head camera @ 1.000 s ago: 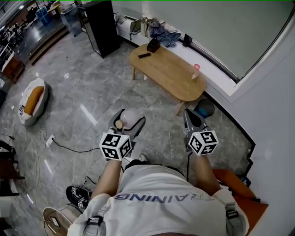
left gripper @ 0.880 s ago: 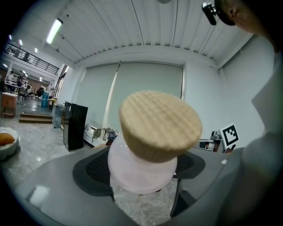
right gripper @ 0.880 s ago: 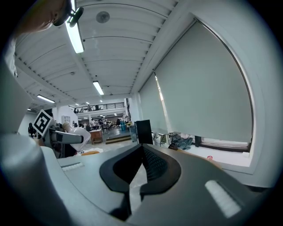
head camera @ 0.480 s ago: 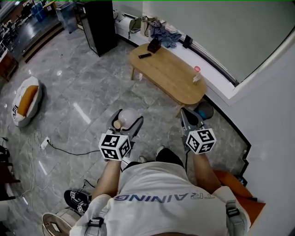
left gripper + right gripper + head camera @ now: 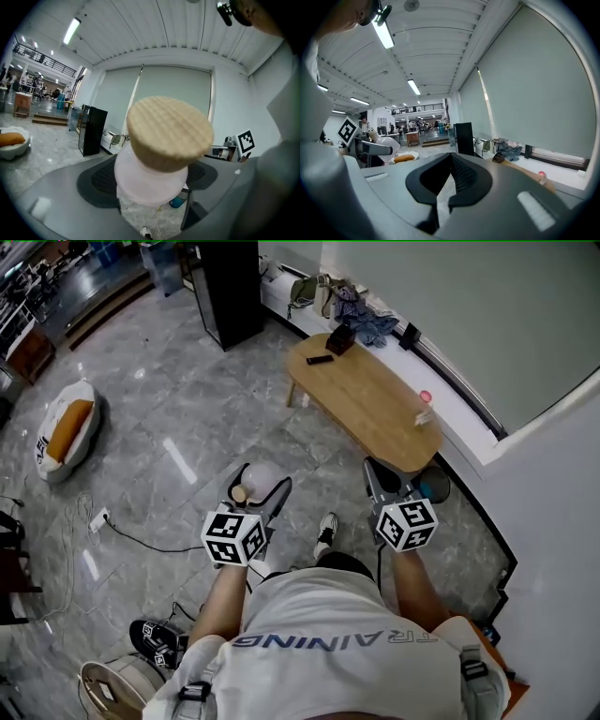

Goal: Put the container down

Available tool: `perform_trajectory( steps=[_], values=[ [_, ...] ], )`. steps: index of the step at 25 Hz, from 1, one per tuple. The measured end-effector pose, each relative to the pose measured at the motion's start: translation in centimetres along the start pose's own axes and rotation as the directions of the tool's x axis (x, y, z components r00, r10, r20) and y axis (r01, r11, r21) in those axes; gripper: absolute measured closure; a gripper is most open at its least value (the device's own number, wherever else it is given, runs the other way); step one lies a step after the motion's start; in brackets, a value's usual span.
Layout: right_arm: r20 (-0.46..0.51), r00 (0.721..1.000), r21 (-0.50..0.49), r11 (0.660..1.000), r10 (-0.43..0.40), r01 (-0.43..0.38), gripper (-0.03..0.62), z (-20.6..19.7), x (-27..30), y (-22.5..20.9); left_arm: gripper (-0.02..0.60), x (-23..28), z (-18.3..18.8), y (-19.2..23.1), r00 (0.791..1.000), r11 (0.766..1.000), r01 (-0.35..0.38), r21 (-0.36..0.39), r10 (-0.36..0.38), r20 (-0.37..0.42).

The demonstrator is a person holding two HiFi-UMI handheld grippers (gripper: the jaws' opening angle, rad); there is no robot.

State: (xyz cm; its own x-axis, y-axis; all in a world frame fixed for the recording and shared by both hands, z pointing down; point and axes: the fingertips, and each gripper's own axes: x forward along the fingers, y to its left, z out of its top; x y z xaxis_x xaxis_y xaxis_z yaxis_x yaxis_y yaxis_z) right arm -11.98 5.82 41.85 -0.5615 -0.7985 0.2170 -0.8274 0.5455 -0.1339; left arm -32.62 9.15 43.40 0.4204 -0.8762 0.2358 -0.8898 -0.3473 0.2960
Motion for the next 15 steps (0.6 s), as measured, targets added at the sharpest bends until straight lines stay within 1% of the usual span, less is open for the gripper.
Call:
perform_trajectory(
  steps=[6,11,15],
  values=[
    [0.005,1.000,0.018,1.000,-0.014,0.013,0.577,2.1,3.9,-5.2,0.179,5.7,2.8,0.7,1.000,1.000,-0.002,0.012,0.002,0.003],
    [0.002,1.000,0.015,1.000,0.004,-0.004,0.577,3.8,7.3,-9.0,0.179,11.0,4.9,1.0,1.000,1.000,-0.006,0.017,0.006,0.006],
    [0.008,1.000,0.020,1.000,-0.001,0.001,0.577,5.0,9.5,-13.4,0.179,15.5,6.2,0.6,1.000,1.000,-0.005,0.021,0.005,0.005]
  ],
)
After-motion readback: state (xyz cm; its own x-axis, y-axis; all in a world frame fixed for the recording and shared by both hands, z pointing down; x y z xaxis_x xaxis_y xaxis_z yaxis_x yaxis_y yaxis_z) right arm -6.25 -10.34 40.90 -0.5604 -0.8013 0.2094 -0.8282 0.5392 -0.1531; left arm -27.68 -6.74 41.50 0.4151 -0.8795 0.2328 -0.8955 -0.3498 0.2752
